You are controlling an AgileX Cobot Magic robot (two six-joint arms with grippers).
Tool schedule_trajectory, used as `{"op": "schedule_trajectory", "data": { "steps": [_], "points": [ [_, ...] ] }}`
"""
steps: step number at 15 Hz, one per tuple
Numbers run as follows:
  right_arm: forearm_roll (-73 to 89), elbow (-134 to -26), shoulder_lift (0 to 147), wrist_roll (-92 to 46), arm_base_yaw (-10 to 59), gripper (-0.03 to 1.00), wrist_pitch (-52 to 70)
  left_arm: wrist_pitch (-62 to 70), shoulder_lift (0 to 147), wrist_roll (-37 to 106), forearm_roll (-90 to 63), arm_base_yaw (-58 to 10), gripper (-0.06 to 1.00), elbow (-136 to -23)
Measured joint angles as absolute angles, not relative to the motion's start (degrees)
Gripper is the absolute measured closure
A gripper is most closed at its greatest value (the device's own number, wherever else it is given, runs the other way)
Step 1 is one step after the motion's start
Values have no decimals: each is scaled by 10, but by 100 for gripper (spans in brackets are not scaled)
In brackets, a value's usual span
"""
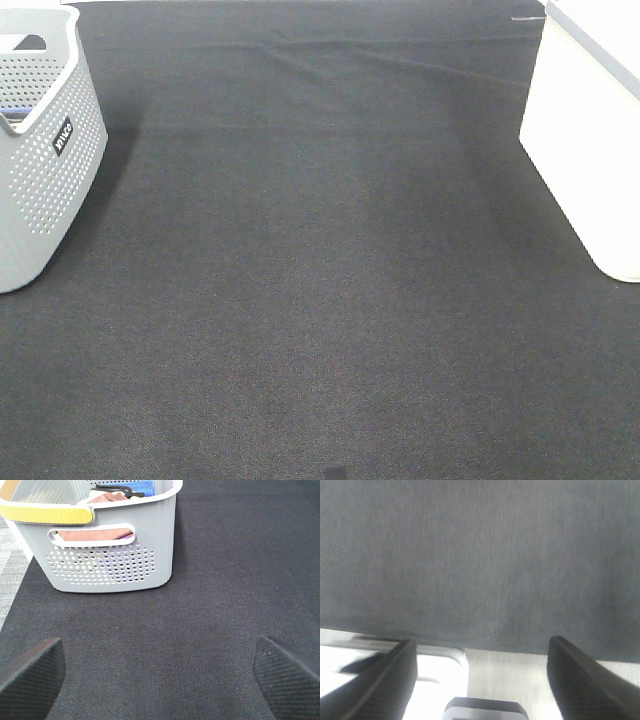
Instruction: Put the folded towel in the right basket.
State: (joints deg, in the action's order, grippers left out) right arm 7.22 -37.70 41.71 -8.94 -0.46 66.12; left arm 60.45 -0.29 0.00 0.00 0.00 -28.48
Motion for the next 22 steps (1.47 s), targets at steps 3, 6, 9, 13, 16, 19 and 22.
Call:
{"op": "schedule_trajectory", "data": {
  "steps": [3,6,9,13,16,19,22],
  "points": [
    [70,-313,289,-89,-5,28,628,604,-3,0,0,0,-3,-285],
    [68,-297,218,-89,-5,28,614,604,-3,0,0,0,-3,-285],
    [52,-293,148,-88,-5,28,611,604,-3,0,0,0,-3,-285],
    [49,-293,69,-78,-5,28,611,604,-3,0,0,0,-3,-285],
    [49,-293,41,-78,-5,28,612,604,-3,0,0,0,-3,-285],
    [40,-292,9,-65,-5,28,611,604,-3,0,0,0,-3,-285],
    [38,-290,-4,-59,-5,28,612,604,-3,0,0,0,-3,-285]
  ]
}}
